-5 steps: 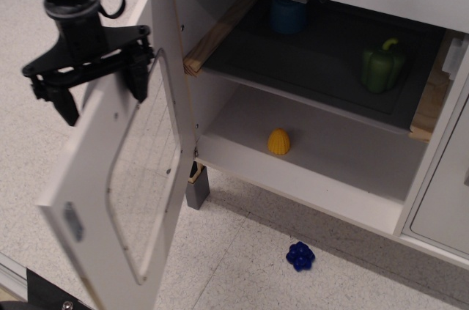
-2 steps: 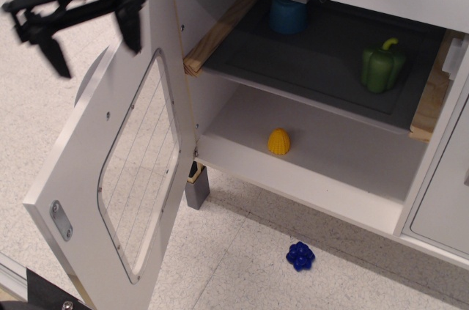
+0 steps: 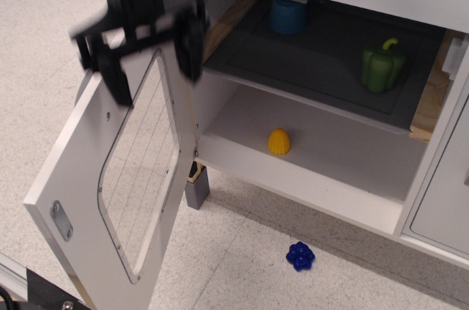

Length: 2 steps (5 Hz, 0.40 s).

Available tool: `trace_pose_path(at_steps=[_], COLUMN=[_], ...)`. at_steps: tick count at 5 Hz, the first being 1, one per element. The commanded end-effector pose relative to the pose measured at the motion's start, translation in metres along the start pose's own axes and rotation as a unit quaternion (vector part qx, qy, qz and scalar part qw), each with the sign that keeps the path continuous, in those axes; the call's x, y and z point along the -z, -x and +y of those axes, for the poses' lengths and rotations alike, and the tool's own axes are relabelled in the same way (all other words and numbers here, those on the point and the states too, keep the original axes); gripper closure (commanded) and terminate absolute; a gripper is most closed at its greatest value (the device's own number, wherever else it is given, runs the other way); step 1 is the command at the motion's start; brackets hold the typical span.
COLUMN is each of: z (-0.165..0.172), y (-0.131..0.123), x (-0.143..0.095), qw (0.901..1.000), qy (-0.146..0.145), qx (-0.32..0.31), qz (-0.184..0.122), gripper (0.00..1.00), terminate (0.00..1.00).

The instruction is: Open oven

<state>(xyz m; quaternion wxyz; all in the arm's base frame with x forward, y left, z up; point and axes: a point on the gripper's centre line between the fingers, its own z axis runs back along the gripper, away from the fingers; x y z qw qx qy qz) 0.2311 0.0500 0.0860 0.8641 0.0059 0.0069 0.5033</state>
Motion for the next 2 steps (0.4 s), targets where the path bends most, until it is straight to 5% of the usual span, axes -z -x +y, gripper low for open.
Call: trace_pose_path(at_steps=[1, 2], z=[0.0145, 0.0211], y=[-0.0346, -0.0406], x=[0.0316, 0.0316], qw=[0.999, 0.9987], qy=[0.0, 0.004], qx=[0.006, 0.0], qz=[-0.045, -0.052], gripper=[0.0, 0.0], terminate=[0.0, 1.0])
